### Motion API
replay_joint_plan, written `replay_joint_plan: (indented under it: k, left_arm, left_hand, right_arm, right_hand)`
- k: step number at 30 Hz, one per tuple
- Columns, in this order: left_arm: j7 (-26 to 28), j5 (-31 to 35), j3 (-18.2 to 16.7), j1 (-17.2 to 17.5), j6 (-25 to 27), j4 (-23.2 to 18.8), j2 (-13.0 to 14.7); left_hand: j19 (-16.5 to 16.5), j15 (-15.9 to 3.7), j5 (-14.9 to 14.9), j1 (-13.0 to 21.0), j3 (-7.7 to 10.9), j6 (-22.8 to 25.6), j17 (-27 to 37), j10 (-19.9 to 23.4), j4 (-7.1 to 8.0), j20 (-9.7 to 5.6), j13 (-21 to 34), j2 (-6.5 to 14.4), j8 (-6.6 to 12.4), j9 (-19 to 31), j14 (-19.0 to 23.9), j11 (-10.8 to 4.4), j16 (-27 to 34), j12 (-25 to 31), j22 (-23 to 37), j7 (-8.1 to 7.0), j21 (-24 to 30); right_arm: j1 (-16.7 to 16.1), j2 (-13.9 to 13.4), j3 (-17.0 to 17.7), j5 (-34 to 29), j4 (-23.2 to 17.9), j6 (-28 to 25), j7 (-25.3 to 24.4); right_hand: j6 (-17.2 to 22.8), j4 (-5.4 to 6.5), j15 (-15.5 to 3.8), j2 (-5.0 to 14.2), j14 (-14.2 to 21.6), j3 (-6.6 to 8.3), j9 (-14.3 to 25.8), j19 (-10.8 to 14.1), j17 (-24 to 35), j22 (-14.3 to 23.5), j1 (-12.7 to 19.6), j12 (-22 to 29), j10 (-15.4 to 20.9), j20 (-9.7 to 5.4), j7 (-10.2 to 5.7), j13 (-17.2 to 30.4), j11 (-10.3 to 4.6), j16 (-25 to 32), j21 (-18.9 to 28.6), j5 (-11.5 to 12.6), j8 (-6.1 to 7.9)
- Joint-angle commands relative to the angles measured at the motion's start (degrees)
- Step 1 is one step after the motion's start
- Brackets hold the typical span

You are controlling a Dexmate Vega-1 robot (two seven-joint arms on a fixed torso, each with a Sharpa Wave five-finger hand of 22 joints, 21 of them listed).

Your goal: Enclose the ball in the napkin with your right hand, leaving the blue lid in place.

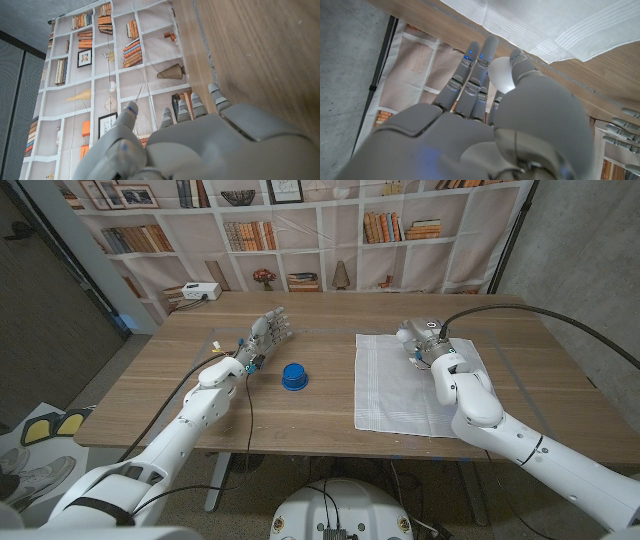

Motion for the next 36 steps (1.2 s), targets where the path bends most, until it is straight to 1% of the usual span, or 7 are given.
replay_joint_plan:
  k: [1, 8, 18, 25, 28, 31, 36]
  left_arm:
    - [-0.95, -0.21, -0.14, -0.22, -0.19, 0.42, 0.27]
    - [-0.98, -0.33, -0.34, -0.18, -0.11, 0.35, 0.48]
    - [-0.9, -0.39, -0.44, 0.07, -0.19, 0.16, 0.53]
    - [-0.9, -0.35, -0.25, -0.19, -0.01, 0.36, 0.31]
    - [-1.22, -0.27, -0.05, -0.62, -0.19, 0.98, 0.08]
    - [-1.34, -0.15, 0.1, -0.94, -0.37, 1.46, -0.13]
    - [-1.24, -0.04, 0.2, -1.08, -0.32, 1.58, -0.24]
  left_hand:
    - [0.08, 0.15, -0.07, -0.69, 0.36, -0.26, 0.12, -0.21, -0.13, 0.5, -0.02, -0.07, 0.2, -0.05, 0.09, 0.33, 0.31, 0.02, 0.11, -0.3, -0.03]
    - [0.12, 0.17, -0.07, -0.69, 0.38, -0.25, 0.1, -0.25, -0.16, 0.47, -0.03, -0.09, 0.21, -0.05, 0.06, 0.37, 0.29, 0.0, 0.11, -0.31, -0.04]
    - [0.12, 0.13, -0.08, -0.72, 0.4, -0.23, 0.09, -0.27, -0.19, 0.5, -0.04, -0.14, 0.22, -0.06, 0.03, 0.24, 0.26, -0.01, 0.11, -0.36, -0.09]
    - [0.12, 0.21, -0.08, -0.74, 0.43, -0.21, 0.07, -0.21, -0.21, 0.51, -0.04, -0.17, 0.23, -0.06, 0.12, 0.29, 0.29, 0.02, 0.11, -0.36, -0.13]
    - [0.13, 0.16, -0.08, -0.76, 0.43, -0.24, 0.07, -0.19, -0.21, 0.52, -0.05, -0.18, 0.22, -0.06, 0.08, 0.23, 0.27, 0.02, 0.11, -0.38, -0.15]
    - [0.13, 0.16, -0.08, -0.78, 0.44, -0.24, 0.07, -0.22, -0.21, 0.54, -0.05, -0.19, 0.22, -0.06, 0.08, 0.27, 0.27, 0.01, 0.11, -0.36, -0.16]
    - [0.15, 0.15, -0.08, -0.79, 0.46, -0.24, 0.06, -0.22, -0.21, 0.52, -0.05, -0.18, 0.22, -0.06, 0.13, 0.24, 0.28, 0.01, 0.11, -0.34, -0.18]
  right_arm:
    - [-2.31, -1.16, 0.05, 0.69, -1.34, -6.81, 1.52]
    - [-1.05, -1.94, -1.93, 0.58, -0.22, -9.56, 4.73]
    - [-0.65, -3.46, -3.38, 1.93, 1.0, -12.45, 6.75]
    - [-0.85, -5.17, -4.3, 2.95, 0.23, -13.37, 7.52]
    - [-0.62, -5.45, -4.55, 3.72, -0.12, -13.63, 8.06]
    - [-1.07, -5.47, -3.43, 6.52, -0.89, -13.08, 7.46]
    - [-0.41, -5.7, -3.65, 8.71, -1.72, -13.1, 7.41]
  right_hand:
    - [19.06, 2.27, -4.81, 5.1, 0.51, 2.67, 0.29, -0.39, 0.29, 0.12, 2.33, 0.15, 8.76, 0.16, 1.73, 0.28, -4.88, -0.15, 0.43, -0.15, 0.32]
    - [19.08, 2.28, -4.79, 5.03, 0.38, 2.78, 0.3, -0.61, 0.31, 0.02, 2.33, 0.04, 8.69, 0.19, 1.81, 0.32, -4.94, -0.52, 0.68, -0.2, 0.21]
    - [18.93, 2.34, -4.79, 5.01, 0.24, 2.93, 0.31, -1.11, 0.29, -0.13, 2.29, -0.05, 8.75, 0.22, 1.78, 0.37, -4.88, -1.03, 0.89, -0.24, 0.0]
    - [19.03, 2.4, -4.78, 5.02, 0.1, 3.08, 0.32, -1.33, 0.24, -0.27, 2.25, -0.14, 8.76, 0.28, 1.85, 0.43, -4.82, -1.49, 1.16, -0.28, -0.08]
    - [19.06, 2.42, -4.74, 4.95, -0.1, 3.13, 0.33, -1.4, 0.17, -0.32, 2.2, -0.18, 8.73, 0.31, 1.82, 0.45, -4.81, -1.77, 1.26, -0.29, -0.11]
    - [18.93, 2.5, -4.61, 4.77, -0.69, 3.17, 0.33, -1.82, -0.03, -0.43, 2.03, -0.38, 8.45, 0.34, 1.77, 0.42, -4.82, -2.44, 1.34, -0.33, -0.26]
    - [17.44, 3.05, -4.41, 4.72, -2.29, 3.47, 0.32, -3.29, -0.79, -0.98, 1.21, -1.61, 6.8, 0.75, 1.74, -0.01, -4.64, -4.73, 1.68, -0.43, -1.26]
